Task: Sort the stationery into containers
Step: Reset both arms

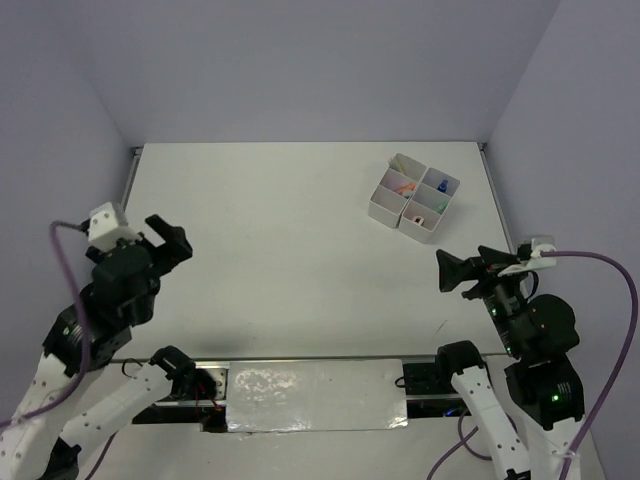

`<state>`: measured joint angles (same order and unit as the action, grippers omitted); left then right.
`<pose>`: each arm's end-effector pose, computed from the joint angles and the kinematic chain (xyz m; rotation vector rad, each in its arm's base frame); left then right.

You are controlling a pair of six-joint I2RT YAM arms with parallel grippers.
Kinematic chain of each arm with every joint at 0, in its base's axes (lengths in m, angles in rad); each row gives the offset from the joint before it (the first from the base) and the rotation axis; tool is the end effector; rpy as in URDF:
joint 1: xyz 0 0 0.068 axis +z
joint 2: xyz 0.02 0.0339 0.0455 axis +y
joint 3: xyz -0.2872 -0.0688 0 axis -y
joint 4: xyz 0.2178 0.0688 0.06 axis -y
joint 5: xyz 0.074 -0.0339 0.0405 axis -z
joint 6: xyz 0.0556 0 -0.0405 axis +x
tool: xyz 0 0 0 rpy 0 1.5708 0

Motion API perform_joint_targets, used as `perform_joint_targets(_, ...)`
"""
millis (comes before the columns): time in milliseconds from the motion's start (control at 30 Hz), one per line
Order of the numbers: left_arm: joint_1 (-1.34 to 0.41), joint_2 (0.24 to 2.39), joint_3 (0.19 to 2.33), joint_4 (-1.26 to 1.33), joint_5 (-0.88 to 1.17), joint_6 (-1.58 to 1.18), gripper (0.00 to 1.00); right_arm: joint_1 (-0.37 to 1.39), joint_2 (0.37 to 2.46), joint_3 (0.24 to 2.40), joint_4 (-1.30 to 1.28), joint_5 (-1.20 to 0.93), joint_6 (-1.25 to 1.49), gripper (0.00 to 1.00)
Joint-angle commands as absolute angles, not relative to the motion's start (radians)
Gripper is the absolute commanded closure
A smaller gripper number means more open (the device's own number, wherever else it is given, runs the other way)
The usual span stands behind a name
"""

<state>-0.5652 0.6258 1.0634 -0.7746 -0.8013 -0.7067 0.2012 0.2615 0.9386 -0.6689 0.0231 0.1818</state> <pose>0.0766 -0.0013 0.3911 -0.6402 1.6877 -0.1391 0.0045 -0.0004 0.3720 0.0031 1.5696 0.2834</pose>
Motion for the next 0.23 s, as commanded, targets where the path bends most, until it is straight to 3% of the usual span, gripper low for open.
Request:
perform_joint_targets(0,-0.56,0.513,0.991,-0.712,-0.847,-0.609,0.01,0.23,0.233,0.963,-0.726,0.081,0.172,0.0)
perform_joint_targets(200,-0.56,0.462,0.965,-0.732,-0.879,-0.612,0.01,0.287,0.242,0.933,-0.719,0.146,0.17,0.0)
